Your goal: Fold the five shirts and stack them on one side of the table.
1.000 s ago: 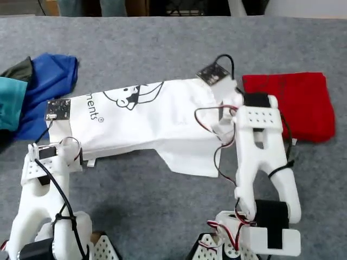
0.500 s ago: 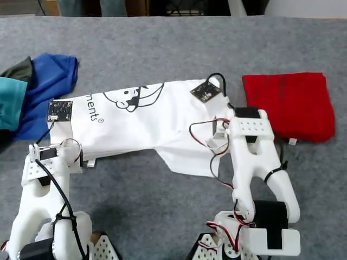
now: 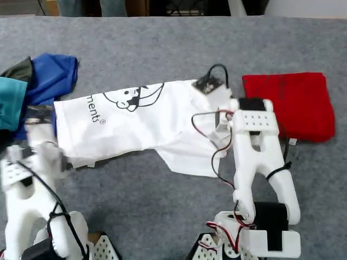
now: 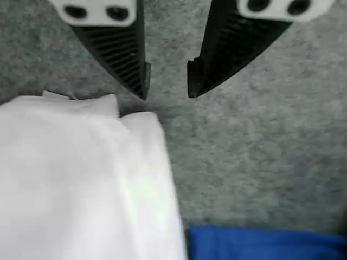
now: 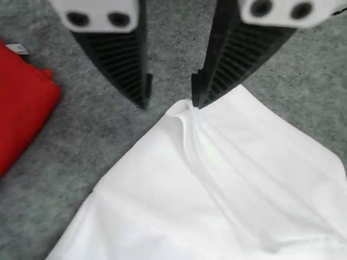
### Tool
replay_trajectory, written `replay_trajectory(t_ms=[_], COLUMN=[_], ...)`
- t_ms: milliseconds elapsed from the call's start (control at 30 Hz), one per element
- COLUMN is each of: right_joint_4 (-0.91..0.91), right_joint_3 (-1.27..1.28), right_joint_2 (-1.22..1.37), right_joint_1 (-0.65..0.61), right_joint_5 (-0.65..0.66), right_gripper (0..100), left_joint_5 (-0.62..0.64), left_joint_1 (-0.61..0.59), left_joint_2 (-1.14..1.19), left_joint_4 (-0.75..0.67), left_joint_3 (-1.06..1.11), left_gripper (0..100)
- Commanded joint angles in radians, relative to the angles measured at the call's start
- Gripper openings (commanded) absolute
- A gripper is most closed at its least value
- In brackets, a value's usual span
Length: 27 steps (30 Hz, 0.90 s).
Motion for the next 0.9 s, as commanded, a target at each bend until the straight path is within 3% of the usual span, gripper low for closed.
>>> replay_trajectory(t_ms=[0, 100, 233, 333, 433, 600, 733, 867], right_joint_4=[0.003, -0.094, -0.249, -0.259, -0.196, 0.014, 0.114, 0.158], right_joint_3=[-0.119, -0.140, -0.217, -0.317, -0.435, -0.562, -0.556, -0.475], right_joint_2=[-0.019, 0.053, 0.255, 0.435, 0.565, 0.613, 0.604, 0.576], right_joint_1=[-0.083, -0.193, -0.275, -0.284, -0.284, -0.308, -0.318, -0.319], right_joint_5=[-0.087, -0.169, -0.258, -0.347, -0.374, -0.373, -0.367, -0.365], right_gripper=[4.5, 1.4, 1.5, 1.5, 1.5, 1.4, 1.4, 1.4], left_joint_5=[-0.008, 0.040, 0.230, 0.376, 0.499, 0.565, 0.565, 0.565], left_joint_1=[-0.084, -0.036, 0.143, 0.265, 0.305, 0.303, 0.297, 0.291], left_joint_2=[-0.021, -0.014, -0.012, -0.002, 0.057, 0.276, 0.477, 0.545], left_joint_4=[0.054, 0.055, 0.014, -0.216, -0.494, -0.795, -0.832, -0.727], left_joint_3=[-0.159, -0.217, -0.243, -0.162, -0.065, -0.008, -0.085, -0.197], left_gripper=[7, 3, 3, 3, 3, 3, 3, 3])
